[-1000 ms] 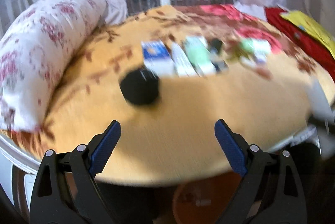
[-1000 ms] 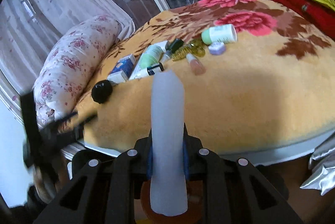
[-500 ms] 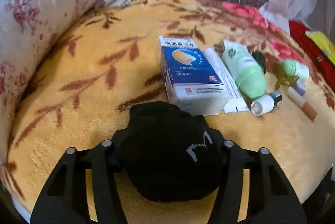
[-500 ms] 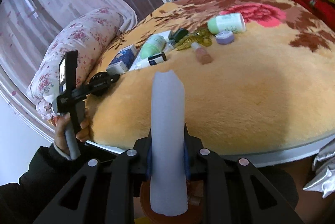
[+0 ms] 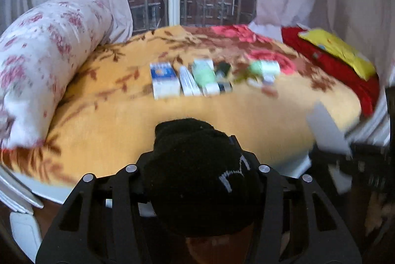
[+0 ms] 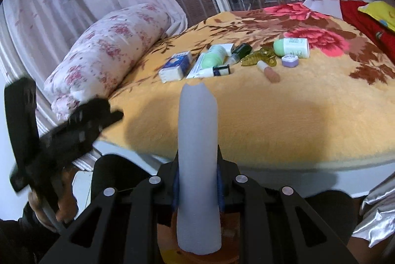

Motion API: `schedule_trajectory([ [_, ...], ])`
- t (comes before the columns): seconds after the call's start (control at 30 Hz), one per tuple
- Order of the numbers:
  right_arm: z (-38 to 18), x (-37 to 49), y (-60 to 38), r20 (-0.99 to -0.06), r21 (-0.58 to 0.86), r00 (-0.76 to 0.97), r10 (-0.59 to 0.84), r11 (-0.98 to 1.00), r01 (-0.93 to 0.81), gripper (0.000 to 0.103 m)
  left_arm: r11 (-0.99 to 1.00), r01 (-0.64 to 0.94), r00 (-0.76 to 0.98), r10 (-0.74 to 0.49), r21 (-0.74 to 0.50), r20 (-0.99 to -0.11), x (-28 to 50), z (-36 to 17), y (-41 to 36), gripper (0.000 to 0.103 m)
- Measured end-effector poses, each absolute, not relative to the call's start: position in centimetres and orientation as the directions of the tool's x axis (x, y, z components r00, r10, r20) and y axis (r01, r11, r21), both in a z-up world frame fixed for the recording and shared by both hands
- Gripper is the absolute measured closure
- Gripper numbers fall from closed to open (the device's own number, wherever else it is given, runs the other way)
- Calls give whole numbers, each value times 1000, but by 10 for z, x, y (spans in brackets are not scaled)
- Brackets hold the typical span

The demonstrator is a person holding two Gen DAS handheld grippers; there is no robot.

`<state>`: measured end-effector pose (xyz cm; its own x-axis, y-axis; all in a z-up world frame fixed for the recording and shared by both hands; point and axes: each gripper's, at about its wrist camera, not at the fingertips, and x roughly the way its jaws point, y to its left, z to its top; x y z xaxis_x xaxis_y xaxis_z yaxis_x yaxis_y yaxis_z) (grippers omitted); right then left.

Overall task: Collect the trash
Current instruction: 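Carry both items down over the orange bin and open both grippers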

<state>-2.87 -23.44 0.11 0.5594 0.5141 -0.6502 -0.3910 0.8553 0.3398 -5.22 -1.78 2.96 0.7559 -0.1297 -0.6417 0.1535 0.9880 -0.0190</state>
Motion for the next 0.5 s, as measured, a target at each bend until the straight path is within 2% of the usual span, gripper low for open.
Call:
schedule_trajectory([
  [0.13, -17, -47, -229, -701, 312, 518, 489, 864, -394, 80, 981, 190, 680, -154, -30, -716, -69, -13, -28, 54],
  [0.3, -68, -56, -219, -796, 308, 407, 449, 878, -367, 80, 979, 199, 543, -137, -31, -828, -60, -73, -36, 54],
  [0.5, -99, -53, -218, -836, 338, 322, 445, 879, -336, 79, 977, 197, 414, -158, -81, -896, -47, -106, -33, 53],
])
